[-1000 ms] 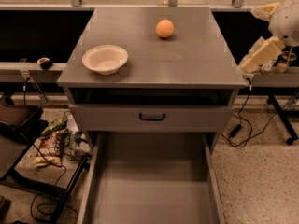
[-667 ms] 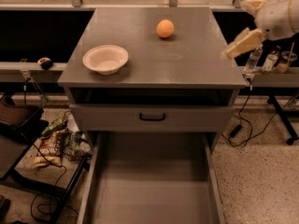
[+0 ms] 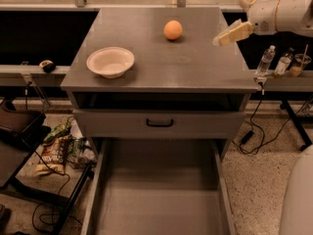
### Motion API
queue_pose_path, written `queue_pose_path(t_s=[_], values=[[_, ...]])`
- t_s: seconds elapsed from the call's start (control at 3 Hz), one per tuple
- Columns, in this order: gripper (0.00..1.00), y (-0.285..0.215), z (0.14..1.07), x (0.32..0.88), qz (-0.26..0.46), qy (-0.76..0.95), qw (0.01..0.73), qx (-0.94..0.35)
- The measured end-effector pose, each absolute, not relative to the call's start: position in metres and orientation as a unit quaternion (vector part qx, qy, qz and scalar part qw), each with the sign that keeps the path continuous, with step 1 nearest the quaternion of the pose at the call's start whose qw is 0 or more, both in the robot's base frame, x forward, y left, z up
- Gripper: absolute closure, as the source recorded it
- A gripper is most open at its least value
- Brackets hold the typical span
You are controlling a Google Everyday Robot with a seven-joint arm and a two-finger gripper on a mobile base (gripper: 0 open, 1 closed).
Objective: Place orange into middle drawer
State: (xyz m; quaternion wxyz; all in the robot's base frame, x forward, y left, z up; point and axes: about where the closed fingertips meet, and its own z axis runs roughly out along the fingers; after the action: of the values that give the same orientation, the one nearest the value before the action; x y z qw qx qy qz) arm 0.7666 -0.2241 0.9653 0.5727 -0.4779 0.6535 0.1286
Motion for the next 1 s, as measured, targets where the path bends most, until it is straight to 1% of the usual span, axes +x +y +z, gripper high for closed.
queue_pose_path(t_s=[0.33,0.67,1.0], values=[[0.0,-0.226,0.97,0.769,0.126,0.65,0.578,-0.476],[0.0,-0.216,0.959,0.784,0.133,0.651,0.582,-0.469],[0.0,-0.192,0.946,0.818,0.145,0.667,0.582,-0.442]])
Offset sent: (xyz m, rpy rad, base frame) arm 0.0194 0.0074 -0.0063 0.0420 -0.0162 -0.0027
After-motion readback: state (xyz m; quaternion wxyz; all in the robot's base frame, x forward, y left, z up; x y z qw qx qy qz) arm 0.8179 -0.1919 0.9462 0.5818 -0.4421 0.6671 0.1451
